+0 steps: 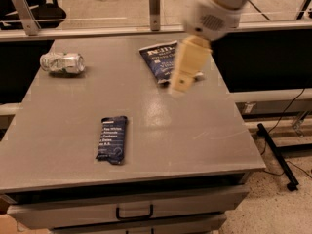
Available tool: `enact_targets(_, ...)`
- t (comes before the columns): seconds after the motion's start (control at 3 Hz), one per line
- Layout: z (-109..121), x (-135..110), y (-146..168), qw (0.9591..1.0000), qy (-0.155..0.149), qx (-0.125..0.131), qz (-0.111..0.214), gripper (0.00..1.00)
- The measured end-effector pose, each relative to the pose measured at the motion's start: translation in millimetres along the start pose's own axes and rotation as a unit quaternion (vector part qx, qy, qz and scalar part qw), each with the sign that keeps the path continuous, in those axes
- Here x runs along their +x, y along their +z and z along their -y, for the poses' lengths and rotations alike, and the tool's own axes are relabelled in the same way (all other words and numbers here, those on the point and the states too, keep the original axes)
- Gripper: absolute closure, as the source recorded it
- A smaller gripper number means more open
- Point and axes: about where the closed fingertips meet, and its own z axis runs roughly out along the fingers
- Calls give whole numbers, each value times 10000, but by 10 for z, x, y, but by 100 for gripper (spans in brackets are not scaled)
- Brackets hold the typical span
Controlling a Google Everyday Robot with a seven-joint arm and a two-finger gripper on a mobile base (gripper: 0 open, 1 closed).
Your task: Place 7up can upright
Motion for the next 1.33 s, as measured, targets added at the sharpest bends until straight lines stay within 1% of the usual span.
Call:
enact_targets(0.33, 177, -1088, 192, 9982, -290, 99, 525, 0)
enact_targets(0.67, 132, -1303, 201, 9973, -401, 69, 611, 0)
enact_targets(1.0, 153, -1336, 212, 9971, -365, 151, 654, 0)
enact_targets(1.33, 328, -1546, 594, 9962, -138, 203, 840, 0)
